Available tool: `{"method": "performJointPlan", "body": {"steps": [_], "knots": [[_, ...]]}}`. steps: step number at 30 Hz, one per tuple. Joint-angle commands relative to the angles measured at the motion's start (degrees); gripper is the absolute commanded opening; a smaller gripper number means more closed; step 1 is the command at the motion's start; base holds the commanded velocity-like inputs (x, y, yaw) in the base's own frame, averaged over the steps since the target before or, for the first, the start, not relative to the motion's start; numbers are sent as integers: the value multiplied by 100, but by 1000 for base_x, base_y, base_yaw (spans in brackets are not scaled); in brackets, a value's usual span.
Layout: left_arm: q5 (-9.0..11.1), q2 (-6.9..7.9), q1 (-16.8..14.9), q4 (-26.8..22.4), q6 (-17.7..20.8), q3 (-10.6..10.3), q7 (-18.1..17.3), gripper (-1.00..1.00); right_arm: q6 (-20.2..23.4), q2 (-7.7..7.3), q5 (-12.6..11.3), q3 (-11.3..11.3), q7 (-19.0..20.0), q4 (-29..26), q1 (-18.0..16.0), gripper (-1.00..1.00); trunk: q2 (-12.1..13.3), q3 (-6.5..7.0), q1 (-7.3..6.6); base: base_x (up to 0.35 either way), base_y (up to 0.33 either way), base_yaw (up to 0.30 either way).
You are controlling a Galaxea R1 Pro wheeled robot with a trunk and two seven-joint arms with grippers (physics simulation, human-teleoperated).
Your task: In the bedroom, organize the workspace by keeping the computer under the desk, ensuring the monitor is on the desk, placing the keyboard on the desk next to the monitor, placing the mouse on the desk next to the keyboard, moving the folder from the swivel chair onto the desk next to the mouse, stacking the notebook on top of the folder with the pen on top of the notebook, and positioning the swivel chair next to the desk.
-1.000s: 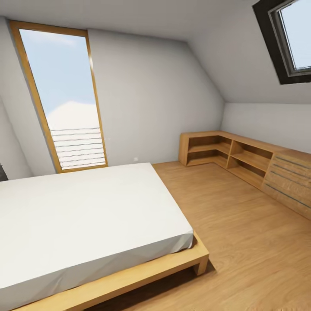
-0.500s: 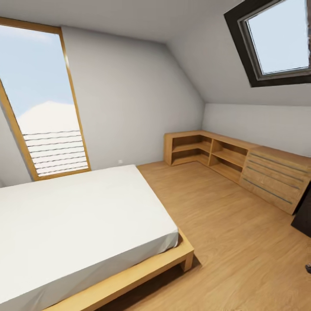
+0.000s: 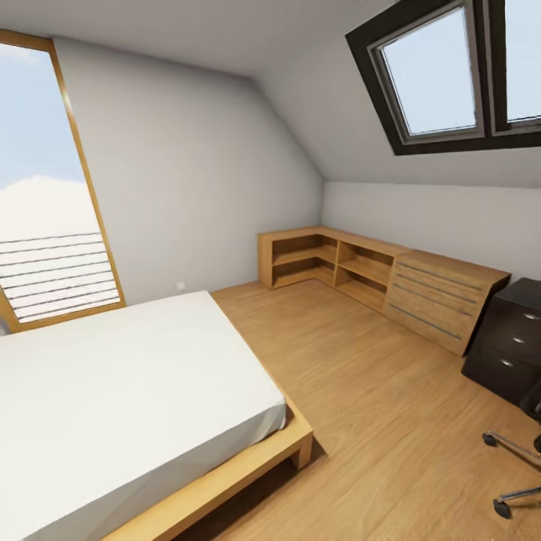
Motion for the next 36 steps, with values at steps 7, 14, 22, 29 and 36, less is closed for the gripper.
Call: {"method": "performJointPlan", "body": {"steps": [7,14,22,29,36], "knots": [[1,0,-2,-51,-18,1,-2,100,-7,3,-6,-4,-4,4,-5,100,278,120,-154,0,0,-104],[1,0,-2,-58,-20,2,-2,100,-5,24,-16,-14,-18,8,-5,100,559,245,-308,0,0,-46],[1,0,-2,-59,-23,2,-2,100,-148,26,6,-11,-15,18,-5,100,880,389,-484,0,0,-213],[1,0,-2,-59,-24,4,-2,100,-288,22,9,-7,-15,82,-5,100,1160,515,-638,0,0,-262],[1,-4,-2,-59,-24,7,-2,100,-314,22,10,-2,-15,101,-5,100,1441,640,-791,0,0,-267]]}}
